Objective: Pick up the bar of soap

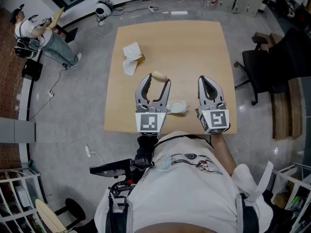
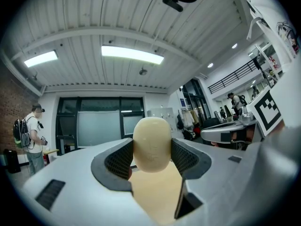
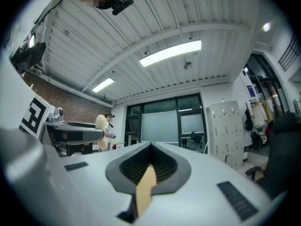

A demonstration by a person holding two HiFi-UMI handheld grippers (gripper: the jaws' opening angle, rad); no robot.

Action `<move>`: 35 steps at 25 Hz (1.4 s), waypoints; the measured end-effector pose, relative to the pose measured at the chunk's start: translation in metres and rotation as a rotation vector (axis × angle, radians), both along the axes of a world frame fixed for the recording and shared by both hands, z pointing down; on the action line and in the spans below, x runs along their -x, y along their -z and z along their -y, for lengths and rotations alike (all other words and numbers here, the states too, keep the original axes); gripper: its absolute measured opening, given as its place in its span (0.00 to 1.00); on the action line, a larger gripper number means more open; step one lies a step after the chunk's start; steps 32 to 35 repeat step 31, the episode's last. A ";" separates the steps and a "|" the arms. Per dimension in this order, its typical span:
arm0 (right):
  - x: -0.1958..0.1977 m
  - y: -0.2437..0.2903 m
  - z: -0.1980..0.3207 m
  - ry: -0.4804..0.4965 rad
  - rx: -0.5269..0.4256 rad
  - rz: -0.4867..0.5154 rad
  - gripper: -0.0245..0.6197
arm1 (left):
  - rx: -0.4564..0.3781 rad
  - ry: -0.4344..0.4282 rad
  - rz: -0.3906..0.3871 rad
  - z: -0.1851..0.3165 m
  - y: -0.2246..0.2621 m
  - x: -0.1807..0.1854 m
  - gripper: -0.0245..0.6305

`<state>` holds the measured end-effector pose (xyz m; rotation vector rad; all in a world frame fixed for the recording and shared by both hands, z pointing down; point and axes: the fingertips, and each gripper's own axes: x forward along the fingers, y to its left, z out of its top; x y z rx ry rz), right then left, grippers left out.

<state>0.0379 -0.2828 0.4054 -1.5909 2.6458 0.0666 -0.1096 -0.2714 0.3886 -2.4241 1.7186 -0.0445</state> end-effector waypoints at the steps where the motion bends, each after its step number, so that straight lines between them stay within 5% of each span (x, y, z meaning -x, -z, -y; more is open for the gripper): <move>1: 0.000 0.000 0.001 -0.001 0.001 -0.001 0.05 | 0.000 -0.002 -0.007 0.001 0.001 -0.001 0.44; 35: -0.010 -0.009 0.002 -0.022 0.020 -0.001 0.05 | 0.001 -0.012 -0.003 0.004 -0.003 -0.008 0.44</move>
